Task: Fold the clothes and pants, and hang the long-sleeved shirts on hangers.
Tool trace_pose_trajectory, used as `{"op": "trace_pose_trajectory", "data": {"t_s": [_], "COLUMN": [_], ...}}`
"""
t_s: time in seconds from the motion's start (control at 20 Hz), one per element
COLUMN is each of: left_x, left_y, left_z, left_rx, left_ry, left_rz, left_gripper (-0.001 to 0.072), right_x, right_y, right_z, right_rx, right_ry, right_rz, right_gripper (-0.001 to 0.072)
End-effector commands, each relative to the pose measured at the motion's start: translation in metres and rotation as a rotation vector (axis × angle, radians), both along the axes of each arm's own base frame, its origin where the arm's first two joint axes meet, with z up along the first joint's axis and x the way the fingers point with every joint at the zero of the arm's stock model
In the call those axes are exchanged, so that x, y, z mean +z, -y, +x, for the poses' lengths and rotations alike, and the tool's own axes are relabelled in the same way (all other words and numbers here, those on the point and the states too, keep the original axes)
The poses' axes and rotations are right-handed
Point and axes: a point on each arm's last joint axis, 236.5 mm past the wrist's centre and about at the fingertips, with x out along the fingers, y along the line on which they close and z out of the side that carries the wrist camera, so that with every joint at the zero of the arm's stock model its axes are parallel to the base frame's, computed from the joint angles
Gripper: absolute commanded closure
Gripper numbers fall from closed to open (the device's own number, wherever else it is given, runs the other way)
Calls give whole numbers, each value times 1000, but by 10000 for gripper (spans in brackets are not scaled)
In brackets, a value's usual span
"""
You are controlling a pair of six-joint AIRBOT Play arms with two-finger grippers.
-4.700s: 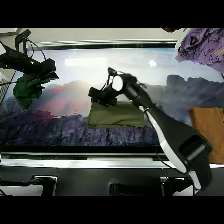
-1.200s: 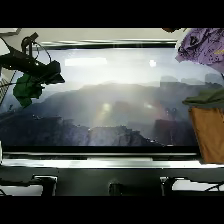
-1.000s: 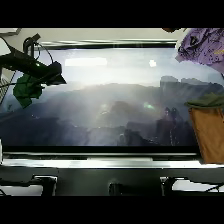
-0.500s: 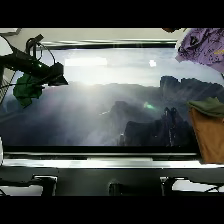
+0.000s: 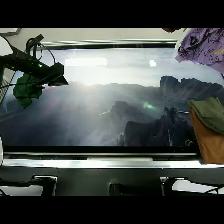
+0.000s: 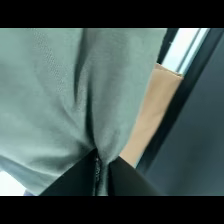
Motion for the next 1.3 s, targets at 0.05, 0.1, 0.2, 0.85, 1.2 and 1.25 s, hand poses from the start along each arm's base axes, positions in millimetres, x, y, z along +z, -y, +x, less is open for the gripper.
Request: {"op": "trace_pose_trajectory", "data": {"t_s": [0.05,0.1,0.2,0.85,1.2,1.25], "left_x": [0,0,0,0,0,0], "left_y": [0,0,0,0,0,0], "left_z": [0,0,0,0,0,0], "left_rx": [0,0,0,0,0,0], "left_ry": [0,0,0,0,1,1], "left_rz": [0,0,0,0,0,0], "left_gripper": [689,688,689,689,689,689], "right_x": [-27,-33,-42,-66,-65,-63], "right_y": [-6,-9,-11,-26,-25,-22], "right_z": [-26,-30,-39,-91,-96,-98], "right_rx": [-2,-1,0,9,9,9], "right_ry": [-122,-142,-183,-368,-390,-401], "right_rz": [33,46,56,77,73,58], "right_gripper": [688,688,688,687,646,547]}}
